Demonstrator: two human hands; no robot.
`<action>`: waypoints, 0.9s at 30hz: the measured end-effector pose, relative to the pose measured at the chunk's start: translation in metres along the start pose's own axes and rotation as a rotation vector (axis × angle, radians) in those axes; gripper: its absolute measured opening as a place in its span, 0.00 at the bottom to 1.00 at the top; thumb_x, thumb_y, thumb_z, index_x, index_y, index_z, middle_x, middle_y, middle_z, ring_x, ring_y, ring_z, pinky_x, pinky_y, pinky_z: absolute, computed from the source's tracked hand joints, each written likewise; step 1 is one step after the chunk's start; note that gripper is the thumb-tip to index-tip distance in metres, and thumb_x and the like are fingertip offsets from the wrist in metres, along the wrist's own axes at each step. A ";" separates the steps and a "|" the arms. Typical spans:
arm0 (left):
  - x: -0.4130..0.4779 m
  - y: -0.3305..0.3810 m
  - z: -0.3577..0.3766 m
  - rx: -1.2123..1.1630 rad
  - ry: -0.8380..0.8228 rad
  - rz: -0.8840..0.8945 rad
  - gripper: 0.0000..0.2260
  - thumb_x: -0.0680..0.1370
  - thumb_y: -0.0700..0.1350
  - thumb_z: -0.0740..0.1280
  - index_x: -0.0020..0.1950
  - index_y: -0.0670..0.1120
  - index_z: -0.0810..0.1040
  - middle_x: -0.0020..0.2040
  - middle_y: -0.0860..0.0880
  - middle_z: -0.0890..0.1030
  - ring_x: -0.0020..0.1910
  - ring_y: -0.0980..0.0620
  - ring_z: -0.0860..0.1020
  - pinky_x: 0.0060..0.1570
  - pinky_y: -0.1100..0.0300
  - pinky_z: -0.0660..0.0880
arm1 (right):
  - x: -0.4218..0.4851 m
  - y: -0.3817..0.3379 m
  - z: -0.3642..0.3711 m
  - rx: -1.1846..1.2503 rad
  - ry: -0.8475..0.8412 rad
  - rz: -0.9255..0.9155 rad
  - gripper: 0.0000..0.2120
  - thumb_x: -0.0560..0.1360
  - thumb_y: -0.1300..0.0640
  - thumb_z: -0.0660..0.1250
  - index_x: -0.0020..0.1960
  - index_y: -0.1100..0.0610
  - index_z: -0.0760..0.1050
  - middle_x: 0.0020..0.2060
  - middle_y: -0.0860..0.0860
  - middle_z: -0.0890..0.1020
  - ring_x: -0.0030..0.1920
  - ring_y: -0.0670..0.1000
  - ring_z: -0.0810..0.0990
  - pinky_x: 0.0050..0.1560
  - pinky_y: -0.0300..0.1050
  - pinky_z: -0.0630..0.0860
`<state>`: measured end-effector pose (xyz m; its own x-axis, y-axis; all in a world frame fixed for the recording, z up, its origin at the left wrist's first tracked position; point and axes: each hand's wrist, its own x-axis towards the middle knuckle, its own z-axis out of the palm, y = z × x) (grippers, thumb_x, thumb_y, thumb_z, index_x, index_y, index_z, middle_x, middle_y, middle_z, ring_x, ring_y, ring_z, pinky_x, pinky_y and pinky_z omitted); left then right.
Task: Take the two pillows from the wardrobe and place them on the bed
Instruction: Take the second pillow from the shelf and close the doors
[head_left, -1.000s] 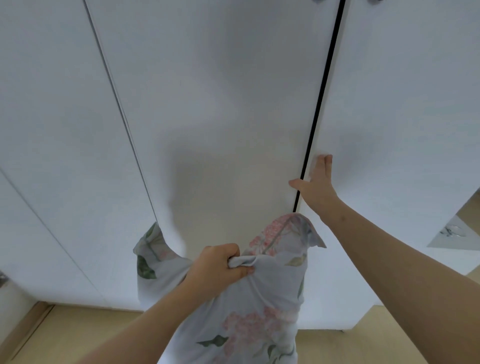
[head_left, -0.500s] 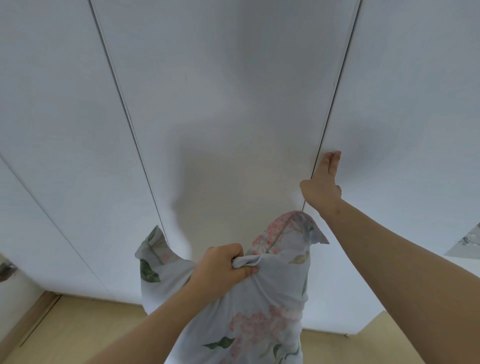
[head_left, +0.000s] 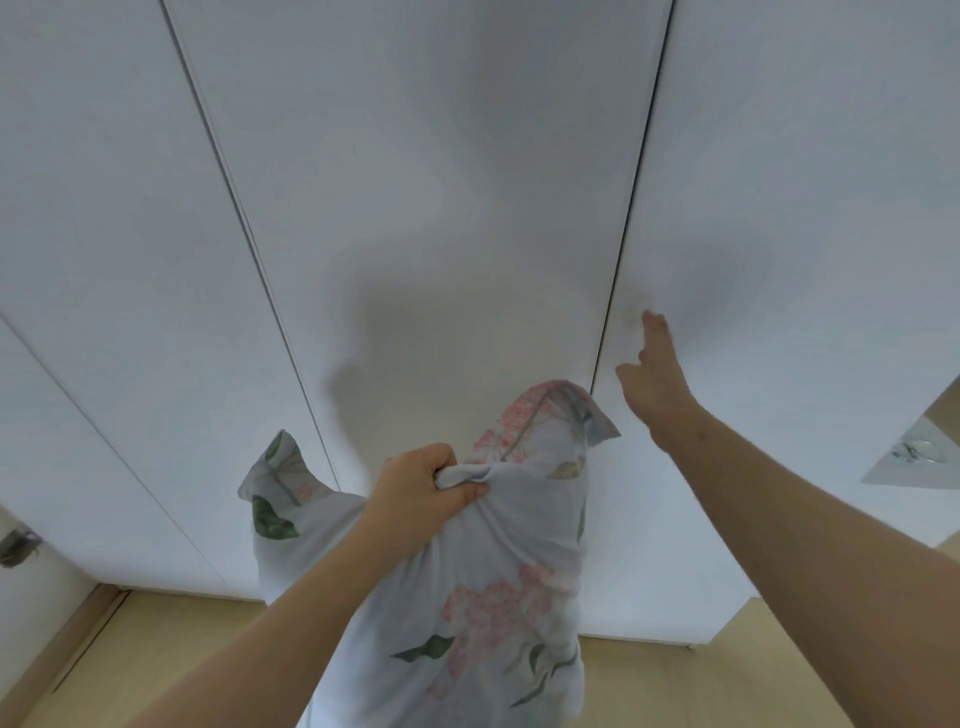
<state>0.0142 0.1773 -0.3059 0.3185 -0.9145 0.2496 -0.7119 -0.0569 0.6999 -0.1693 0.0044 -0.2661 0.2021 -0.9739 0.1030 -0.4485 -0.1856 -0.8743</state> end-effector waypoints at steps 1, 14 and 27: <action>-0.001 0.004 -0.001 -0.010 0.013 -0.010 0.21 0.70 0.46 0.73 0.27 0.48 0.62 0.24 0.53 0.65 0.25 0.57 0.64 0.28 0.65 0.63 | -0.012 0.010 0.005 0.007 -0.041 -0.016 0.34 0.75 0.71 0.54 0.76 0.53 0.46 0.77 0.49 0.45 0.76 0.52 0.50 0.76 0.50 0.51; -0.038 0.055 0.033 -0.677 -0.001 -0.473 0.16 0.70 0.33 0.69 0.30 0.46 0.65 0.29 0.49 0.67 0.29 0.52 0.66 0.28 0.63 0.64 | -0.173 0.113 0.037 0.074 -0.506 0.325 0.38 0.67 0.66 0.70 0.68 0.48 0.55 0.58 0.42 0.68 0.53 0.40 0.72 0.51 0.30 0.74; -0.057 0.101 0.042 -1.030 -0.143 -0.555 0.10 0.71 0.30 0.65 0.38 0.44 0.73 0.37 0.46 0.77 0.35 0.49 0.75 0.31 0.61 0.75 | -0.211 0.119 0.009 0.019 0.031 0.258 0.40 0.68 0.60 0.67 0.75 0.51 0.52 0.74 0.47 0.60 0.74 0.51 0.59 0.73 0.53 0.60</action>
<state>-0.1016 0.2065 -0.2773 0.3057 -0.9066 -0.2911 0.3641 -0.1712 0.9155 -0.2571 0.1891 -0.3961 0.0559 -0.9923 -0.1105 -0.4655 0.0720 -0.8821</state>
